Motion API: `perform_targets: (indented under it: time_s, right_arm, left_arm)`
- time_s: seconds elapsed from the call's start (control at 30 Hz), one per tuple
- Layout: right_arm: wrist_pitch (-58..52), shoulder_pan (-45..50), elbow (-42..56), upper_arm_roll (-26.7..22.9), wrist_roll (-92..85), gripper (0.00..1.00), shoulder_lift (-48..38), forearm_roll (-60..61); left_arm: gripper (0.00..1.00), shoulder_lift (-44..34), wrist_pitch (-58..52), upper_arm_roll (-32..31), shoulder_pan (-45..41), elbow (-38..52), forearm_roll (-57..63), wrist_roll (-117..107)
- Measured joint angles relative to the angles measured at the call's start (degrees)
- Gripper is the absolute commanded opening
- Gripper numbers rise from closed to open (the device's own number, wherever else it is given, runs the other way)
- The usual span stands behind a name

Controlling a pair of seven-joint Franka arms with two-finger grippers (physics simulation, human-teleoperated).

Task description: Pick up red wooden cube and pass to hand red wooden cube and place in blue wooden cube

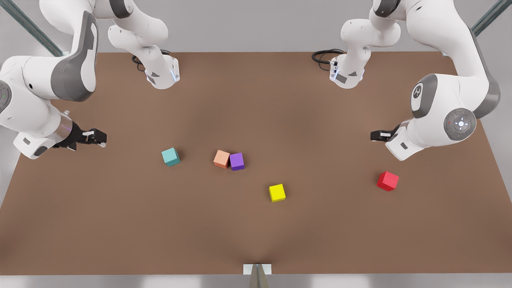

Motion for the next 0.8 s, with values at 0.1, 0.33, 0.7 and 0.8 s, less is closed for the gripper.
perform_targets:
  time_s: [0.1,0.33,0.7,0.8]
  right_arm:
    - [0.9,0.0,-0.1,0.0,-0.5,1.00,0.0,0.0]
    - [1.8,-0.1,-0.5,-0.2,-1.6,1.00,0.0,0.2]
    - [2.0,-0.1,-1.1,-0.1,-2.8,1.00,0.1,0.2]
    - [1.9,0.0,-1.1,-0.1,-3.0,1.00,0.1,0.2]
  left_arm:
    - [1.00,1.1,0.6,0.5,-0.2,0.0,0.1,0.7]
    - [1.00,22.6,15.9,17.3,2.5,0.1,-7.6,-0.5]
    - [1.00,20.7,32.7,19.1,4.9,-12.9,-17.7,-8.8]
    - [1.00,18.6,34.5,19.0,4.7,-16.9,-18.2,-13.0]
